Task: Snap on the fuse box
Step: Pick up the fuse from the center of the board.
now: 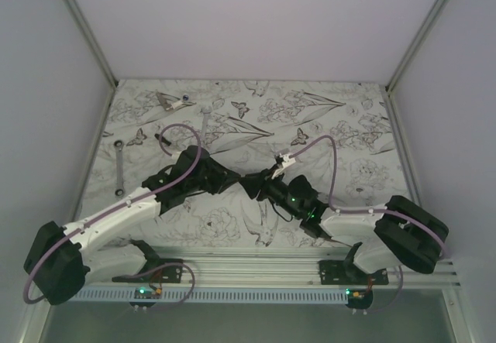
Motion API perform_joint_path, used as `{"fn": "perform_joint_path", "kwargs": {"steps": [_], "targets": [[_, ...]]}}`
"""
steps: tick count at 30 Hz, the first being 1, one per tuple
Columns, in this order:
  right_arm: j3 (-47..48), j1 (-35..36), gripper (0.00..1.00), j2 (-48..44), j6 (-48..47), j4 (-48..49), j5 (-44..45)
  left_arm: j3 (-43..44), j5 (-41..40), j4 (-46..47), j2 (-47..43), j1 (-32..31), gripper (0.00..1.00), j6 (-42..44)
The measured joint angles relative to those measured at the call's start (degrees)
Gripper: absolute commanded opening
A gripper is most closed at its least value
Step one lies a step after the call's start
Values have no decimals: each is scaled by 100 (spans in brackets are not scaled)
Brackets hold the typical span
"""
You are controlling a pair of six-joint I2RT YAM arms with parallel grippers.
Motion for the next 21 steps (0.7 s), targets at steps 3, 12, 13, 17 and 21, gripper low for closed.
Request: {"fn": "perform_joint_path", "kwargs": {"steps": [3,12,13,17,21], "targets": [[0,26,39,105,28,74,17,-15,-63,20,-48,-28,9,-20],[2,57,35,387,120,417,48,-46,-107,109,-59,-70,9,-72],[2,61,34,417,125,459,57,-52,-125,118,-59,-70,9,-76],[4,92,24,474,131,564,81,-61,-151,127,-59,-70,9,-109],[11,120,9,483,179,651,107,-68,-210,195,-59,-103,10,-164]]}}
